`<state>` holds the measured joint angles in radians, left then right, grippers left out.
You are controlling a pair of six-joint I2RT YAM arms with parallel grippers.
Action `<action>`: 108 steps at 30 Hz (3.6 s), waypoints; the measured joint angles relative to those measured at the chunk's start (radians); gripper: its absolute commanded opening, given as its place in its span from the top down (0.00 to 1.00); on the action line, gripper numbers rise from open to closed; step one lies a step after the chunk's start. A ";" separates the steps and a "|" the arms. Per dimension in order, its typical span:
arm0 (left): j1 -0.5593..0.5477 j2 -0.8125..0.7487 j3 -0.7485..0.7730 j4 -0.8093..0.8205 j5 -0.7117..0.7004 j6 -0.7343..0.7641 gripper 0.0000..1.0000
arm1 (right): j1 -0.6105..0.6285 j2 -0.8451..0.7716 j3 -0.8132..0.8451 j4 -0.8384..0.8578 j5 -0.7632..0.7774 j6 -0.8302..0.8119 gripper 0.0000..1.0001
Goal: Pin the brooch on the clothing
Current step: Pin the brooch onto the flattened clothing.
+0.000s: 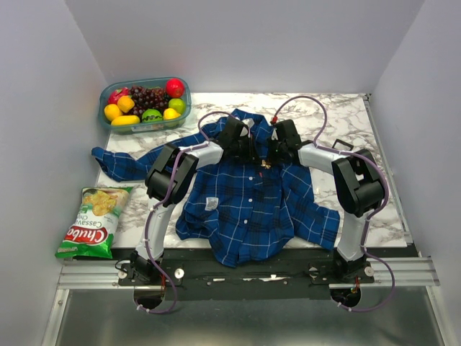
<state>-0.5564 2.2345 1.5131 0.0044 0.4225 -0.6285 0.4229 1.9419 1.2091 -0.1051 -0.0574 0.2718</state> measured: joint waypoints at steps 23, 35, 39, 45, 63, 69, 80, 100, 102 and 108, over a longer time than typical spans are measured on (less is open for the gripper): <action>-0.002 0.000 0.002 -0.007 0.000 0.000 0.84 | 0.002 -0.032 -0.037 0.028 0.006 0.042 1.00; -0.002 0.008 0.024 -0.033 0.000 0.001 0.84 | 0.002 -0.032 -0.038 0.029 -0.017 0.041 1.00; -0.002 0.010 0.031 -0.044 0.000 0.002 0.84 | 0.002 -0.032 -0.041 0.029 -0.017 0.041 1.00; -0.002 0.010 0.034 -0.048 0.000 0.004 0.85 | 0.002 -0.032 -0.042 0.029 -0.017 0.041 0.99; -0.002 0.010 0.035 -0.051 0.000 0.005 0.84 | 0.012 -0.055 -0.138 0.157 0.042 0.098 0.99; -0.002 0.010 0.035 -0.051 0.000 0.005 0.84 | 0.017 -0.077 -0.192 0.218 0.106 0.153 1.00; -0.004 0.010 0.032 -0.047 0.000 0.004 0.84 | 0.021 -0.087 -0.198 0.223 0.180 0.197 1.00; -0.009 -0.002 0.014 -0.011 0.019 0.001 0.56 | 0.021 -0.144 -0.193 0.195 0.187 0.205 0.91; -0.011 -0.015 0.005 -0.013 0.019 0.005 0.52 | 0.021 -0.145 -0.167 0.164 0.177 0.194 0.84; -0.015 -0.050 0.005 -0.101 0.012 0.047 0.38 | 0.021 -0.163 -0.115 0.069 0.165 0.122 0.62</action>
<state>-0.5716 2.1849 1.5177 -0.0963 0.4347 -0.5819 0.4442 1.7794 1.0943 -0.0364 0.1078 0.3939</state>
